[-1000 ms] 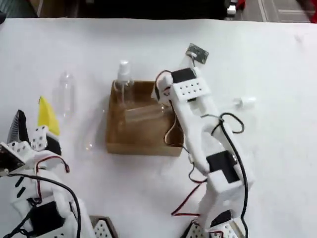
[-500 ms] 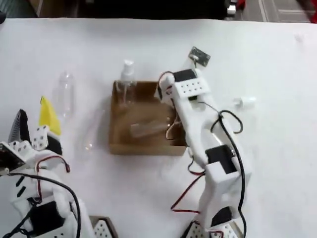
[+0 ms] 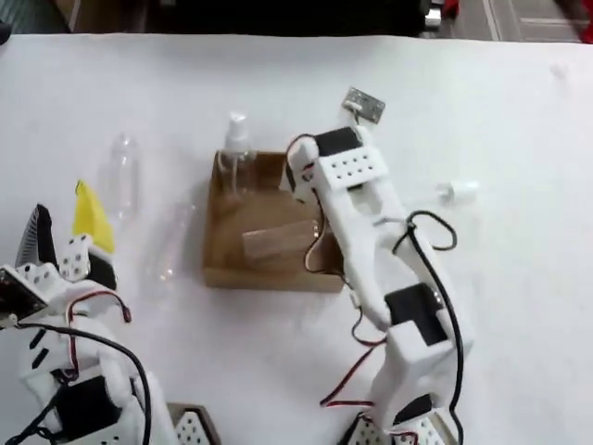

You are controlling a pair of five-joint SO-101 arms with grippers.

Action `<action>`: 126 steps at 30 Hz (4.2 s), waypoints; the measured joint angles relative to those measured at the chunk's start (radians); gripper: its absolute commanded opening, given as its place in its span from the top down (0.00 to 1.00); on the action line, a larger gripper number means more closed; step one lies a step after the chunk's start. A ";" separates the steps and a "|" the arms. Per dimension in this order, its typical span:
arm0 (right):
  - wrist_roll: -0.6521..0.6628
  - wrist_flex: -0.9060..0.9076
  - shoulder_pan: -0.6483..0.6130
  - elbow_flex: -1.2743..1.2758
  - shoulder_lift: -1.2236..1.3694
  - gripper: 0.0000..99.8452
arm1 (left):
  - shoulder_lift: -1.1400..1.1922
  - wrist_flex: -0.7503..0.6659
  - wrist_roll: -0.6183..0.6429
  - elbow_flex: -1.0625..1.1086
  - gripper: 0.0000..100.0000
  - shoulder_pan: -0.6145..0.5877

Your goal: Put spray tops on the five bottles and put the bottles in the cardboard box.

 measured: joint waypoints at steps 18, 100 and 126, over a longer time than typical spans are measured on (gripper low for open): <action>0.000 -0.069 -0.060 0.000 0.011 0.81 | 0.000 0.000 0.000 0.000 0.80 0.000; 0.107 0.226 -0.058 -0.258 0.221 0.77 | 0.000 0.000 0.002 0.000 0.80 0.003; 0.006 0.172 -0.094 -0.198 0.203 0.77 | 0.000 0.000 0.002 0.009 0.80 0.041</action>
